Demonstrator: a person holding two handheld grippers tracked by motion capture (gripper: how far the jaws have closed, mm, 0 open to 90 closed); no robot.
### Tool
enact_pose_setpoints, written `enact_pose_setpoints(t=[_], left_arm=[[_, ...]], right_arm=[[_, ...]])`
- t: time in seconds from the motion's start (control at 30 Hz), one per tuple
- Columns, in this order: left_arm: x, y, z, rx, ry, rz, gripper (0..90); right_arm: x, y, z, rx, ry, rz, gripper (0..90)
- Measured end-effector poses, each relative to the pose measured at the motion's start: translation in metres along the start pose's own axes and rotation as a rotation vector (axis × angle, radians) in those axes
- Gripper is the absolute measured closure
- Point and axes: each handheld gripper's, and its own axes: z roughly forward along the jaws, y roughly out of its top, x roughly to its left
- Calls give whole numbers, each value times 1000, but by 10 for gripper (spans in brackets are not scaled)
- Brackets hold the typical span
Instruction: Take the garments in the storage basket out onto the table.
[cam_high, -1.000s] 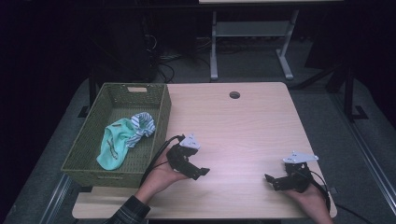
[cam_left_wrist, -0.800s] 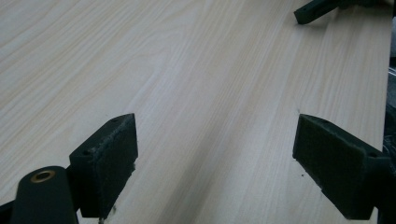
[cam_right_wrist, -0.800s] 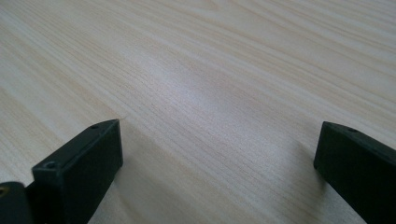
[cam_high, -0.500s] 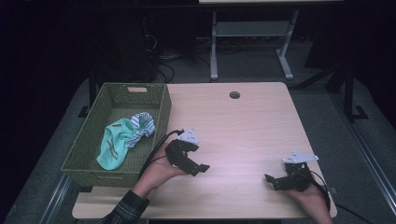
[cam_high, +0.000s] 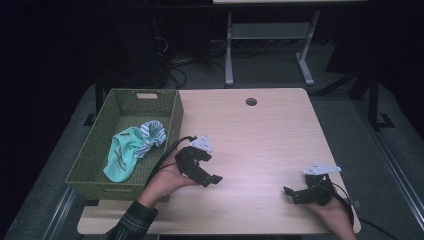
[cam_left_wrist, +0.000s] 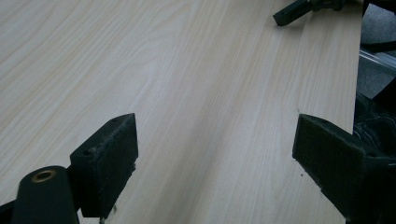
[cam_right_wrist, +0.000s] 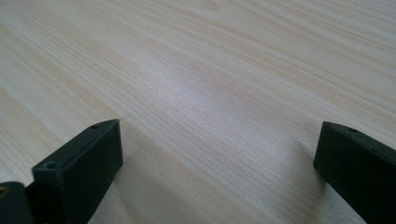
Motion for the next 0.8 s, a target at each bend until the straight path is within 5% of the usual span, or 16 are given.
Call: enact_pose_setpoints(t=[0.8], left_arm=[[10,-3,-29,-46,50,-6,137]], right_arm=[[0,0,0,0,0,0,6]])
